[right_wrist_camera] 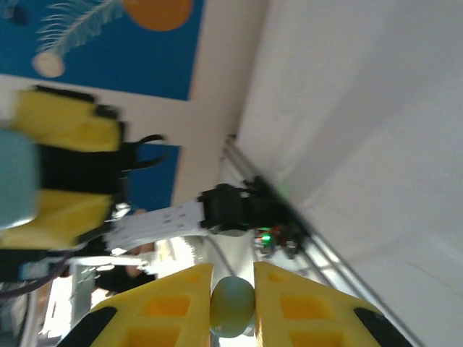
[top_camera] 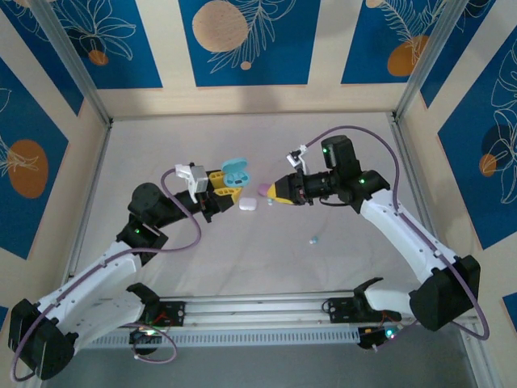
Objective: Insert wireless bluetooth earbuds into charging case
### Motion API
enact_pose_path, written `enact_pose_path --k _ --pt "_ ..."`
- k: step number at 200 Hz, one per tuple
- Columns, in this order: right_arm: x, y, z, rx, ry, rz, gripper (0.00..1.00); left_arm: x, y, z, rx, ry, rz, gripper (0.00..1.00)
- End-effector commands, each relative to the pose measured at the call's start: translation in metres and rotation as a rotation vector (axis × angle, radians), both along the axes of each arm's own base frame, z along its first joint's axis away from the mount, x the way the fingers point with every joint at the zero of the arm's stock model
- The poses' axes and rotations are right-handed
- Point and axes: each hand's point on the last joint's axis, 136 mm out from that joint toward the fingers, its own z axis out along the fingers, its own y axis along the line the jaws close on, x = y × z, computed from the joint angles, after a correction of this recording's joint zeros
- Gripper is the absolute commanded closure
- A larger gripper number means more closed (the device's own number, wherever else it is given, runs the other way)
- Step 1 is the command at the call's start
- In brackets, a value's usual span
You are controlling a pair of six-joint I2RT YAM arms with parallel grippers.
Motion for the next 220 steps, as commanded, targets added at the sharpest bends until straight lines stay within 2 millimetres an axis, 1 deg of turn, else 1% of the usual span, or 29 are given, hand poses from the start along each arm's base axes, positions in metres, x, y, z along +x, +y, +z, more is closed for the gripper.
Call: enact_pose_path --k 1,28,51,78,106,120,174,220 --pt "-0.018 0.004 0.046 0.148 -0.021 0.115 0.81 -0.002 -0.001 0.003 0.002 -0.035 -0.001 0.69" --pt "-0.017 0.004 0.058 0.153 -0.034 0.101 0.81 -0.002 -0.004 0.001 0.006 -0.046 -0.016 0.69" --pt "-0.017 0.007 0.072 0.148 -0.1 0.069 0.81 -0.002 -0.006 -0.003 0.008 -0.064 -0.018 0.69" --pt "-0.021 0.018 0.093 0.147 -0.208 0.055 0.81 0.0 -0.007 -0.005 0.004 -0.093 -0.012 0.69" --pt "-0.022 0.033 0.102 0.122 -0.287 0.044 0.81 0.001 -0.01 -0.01 0.017 -0.097 -0.023 0.69" --pt "-0.019 0.039 0.101 0.103 -0.307 0.032 0.81 0.0 -0.012 -0.01 0.018 -0.098 -0.029 0.69" --pt "-0.002 0.054 0.085 0.016 -0.314 -0.031 0.81 0.0 -0.015 -0.012 0.025 -0.096 -0.033 0.69" --pt "0.0 0.066 0.086 0.018 -0.323 -0.037 0.81 0.001 -0.016 -0.013 0.028 -0.094 -0.033 0.69"
